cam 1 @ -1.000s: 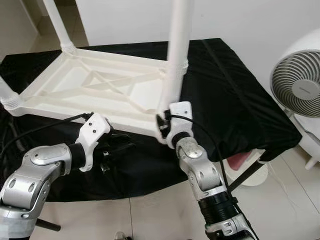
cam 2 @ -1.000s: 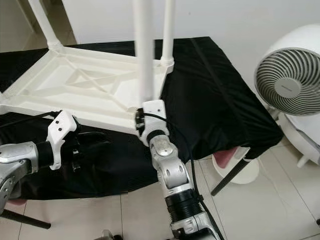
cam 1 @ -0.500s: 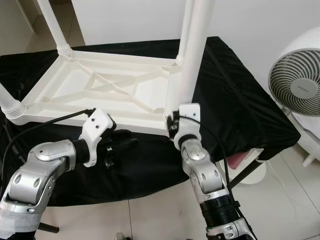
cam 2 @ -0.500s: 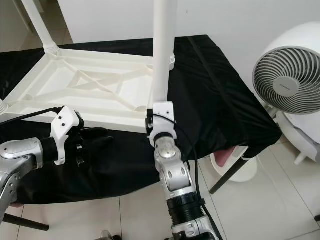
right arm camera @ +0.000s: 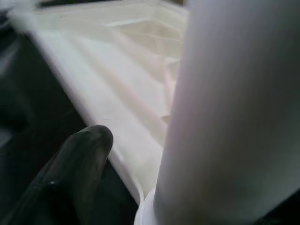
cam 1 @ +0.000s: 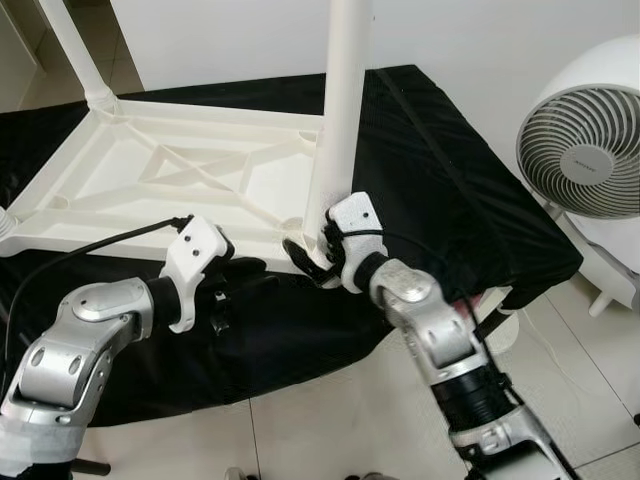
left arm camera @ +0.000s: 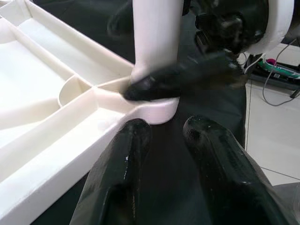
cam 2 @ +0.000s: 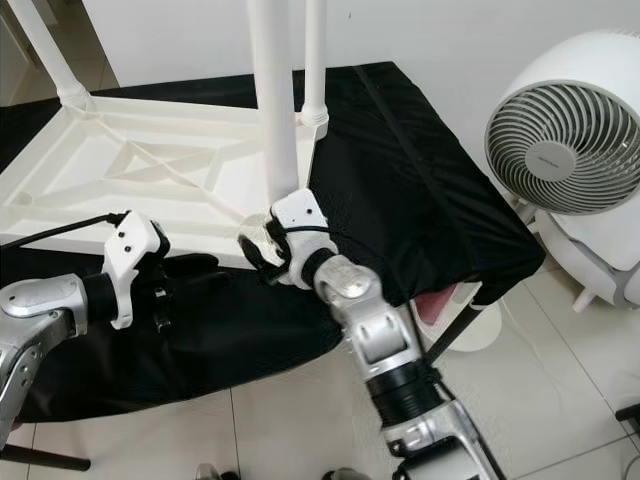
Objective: Building children table
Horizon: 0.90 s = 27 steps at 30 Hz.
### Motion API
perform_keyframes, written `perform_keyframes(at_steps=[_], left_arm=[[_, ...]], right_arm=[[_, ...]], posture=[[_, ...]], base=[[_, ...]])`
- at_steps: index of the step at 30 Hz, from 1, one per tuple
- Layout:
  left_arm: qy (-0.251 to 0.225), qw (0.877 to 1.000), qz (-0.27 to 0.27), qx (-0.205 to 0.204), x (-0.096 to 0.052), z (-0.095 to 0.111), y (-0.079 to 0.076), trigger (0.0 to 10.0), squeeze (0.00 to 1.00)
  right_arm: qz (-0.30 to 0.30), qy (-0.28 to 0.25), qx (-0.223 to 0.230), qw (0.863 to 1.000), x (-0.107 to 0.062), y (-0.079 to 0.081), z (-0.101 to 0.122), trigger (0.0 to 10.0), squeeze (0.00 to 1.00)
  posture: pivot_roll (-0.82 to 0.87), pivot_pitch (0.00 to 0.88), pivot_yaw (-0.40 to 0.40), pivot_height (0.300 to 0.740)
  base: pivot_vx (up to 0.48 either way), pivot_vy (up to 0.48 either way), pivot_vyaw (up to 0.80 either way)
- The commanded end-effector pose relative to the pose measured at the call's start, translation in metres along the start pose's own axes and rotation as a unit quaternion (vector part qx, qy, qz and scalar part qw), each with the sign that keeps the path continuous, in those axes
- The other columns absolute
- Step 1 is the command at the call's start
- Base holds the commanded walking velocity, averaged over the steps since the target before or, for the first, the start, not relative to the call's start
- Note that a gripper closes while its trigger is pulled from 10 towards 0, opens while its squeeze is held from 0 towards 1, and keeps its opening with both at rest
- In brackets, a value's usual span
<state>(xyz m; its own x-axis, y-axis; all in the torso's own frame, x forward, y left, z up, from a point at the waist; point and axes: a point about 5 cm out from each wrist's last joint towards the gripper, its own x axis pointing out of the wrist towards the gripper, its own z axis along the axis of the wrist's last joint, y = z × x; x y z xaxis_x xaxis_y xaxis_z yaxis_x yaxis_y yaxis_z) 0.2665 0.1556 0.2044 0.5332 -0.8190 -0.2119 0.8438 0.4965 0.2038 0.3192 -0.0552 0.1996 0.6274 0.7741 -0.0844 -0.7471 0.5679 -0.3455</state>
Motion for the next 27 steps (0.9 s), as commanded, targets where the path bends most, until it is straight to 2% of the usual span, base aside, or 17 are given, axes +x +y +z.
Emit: perform_keyframes(at_steps=[1, 5, 11, 12, 15, 18, 24, 26, 27], left_arm=[[0.005, 1.000, 0.029, -0.003, -0.001, -0.003, 0.001, 10.0, 0.00], [0.004, 1.000, 0.031, -0.004, -0.002, -0.003, 0.001, 10.0, 0.00], [0.003, 0.999, 0.033, -0.005, -0.002, -0.003, 0.000, 10.0, 0.00], [0.003, 0.999, 0.035, -0.006, -0.002, -0.003, 0.000, 10.0, 0.00], [0.003, 0.999, 0.036, -0.006, -0.002, -0.004, 0.000, 10.0, 0.00], [0.002, 0.999, 0.036, -0.007, -0.002, -0.004, -0.001, 10.0, 0.00], [0.001, 0.999, 0.035, -0.007, -0.001, -0.004, -0.001, 10.0, 0.00], [0.000, 0.999, 0.034, -0.008, 0.000, -0.005, -0.001, 10.0, 0.00], [0.000, 0.999, 0.034, -0.008, 0.000, -0.005, -0.001, 10.0, 0.00]], right_arm=[[0.089, 0.014, -0.012, 0.996, 0.006, 0.013, -0.008, 10.0, 0.00], [0.117, 0.022, -0.013, 0.993, 0.010, 0.013, -0.011, 10.0, 0.00], [0.124, 0.017, -0.005, 0.992, 0.017, 0.011, -0.010, 10.0, 0.00], [0.113, 0.016, 0.008, 0.993, 0.018, 0.009, -0.011, 0.0, 0.00], [0.101, 0.017, 0.021, 0.995, 0.019, 0.006, -0.012, 0.0, 0.00], [0.006, 0.045, 0.057, 0.997, 0.015, -0.003, -0.024, 0.0, 0.00], [-0.067, 0.061, 0.061, 0.994, 0.011, -0.007, -0.030, 0.0, 0.00], [-0.183, 0.087, 0.087, 0.975, 0.003, -0.012, -0.036, 0.0, 0.00], [-0.183, 0.087, 0.087, 0.975, 0.003, -0.012, -0.036, 0.0, 0.00]], posture=[[-0.03, 0.132, 0.039, 0.740], [-0.03, 0.131, 0.035, 0.740], [-0.02, 0.128, 0.030, 0.740], [-0.02, 0.128, 0.030, 0.740], [-0.02, 0.128, 0.030, 0.740], [-0.03, 0.122, 0.029, 0.740], [-0.03, 0.120, 0.029, 0.740], [-0.04, 0.114, 0.030, 0.740], [-0.04, 0.114, 0.030, 0.740]], base=[[0.000, 0.000, 0.00], [0.000, 0.000, 0.00], [0.000, 0.000, 0.00], [0.000, 0.000, 0.00], [0.000, 0.000, 0.00], [0.000, 0.000, 0.00], [0.000, 0.000, 0.00], [0.000, 0.000, 0.00], [0.000, 0.000, 0.00]])
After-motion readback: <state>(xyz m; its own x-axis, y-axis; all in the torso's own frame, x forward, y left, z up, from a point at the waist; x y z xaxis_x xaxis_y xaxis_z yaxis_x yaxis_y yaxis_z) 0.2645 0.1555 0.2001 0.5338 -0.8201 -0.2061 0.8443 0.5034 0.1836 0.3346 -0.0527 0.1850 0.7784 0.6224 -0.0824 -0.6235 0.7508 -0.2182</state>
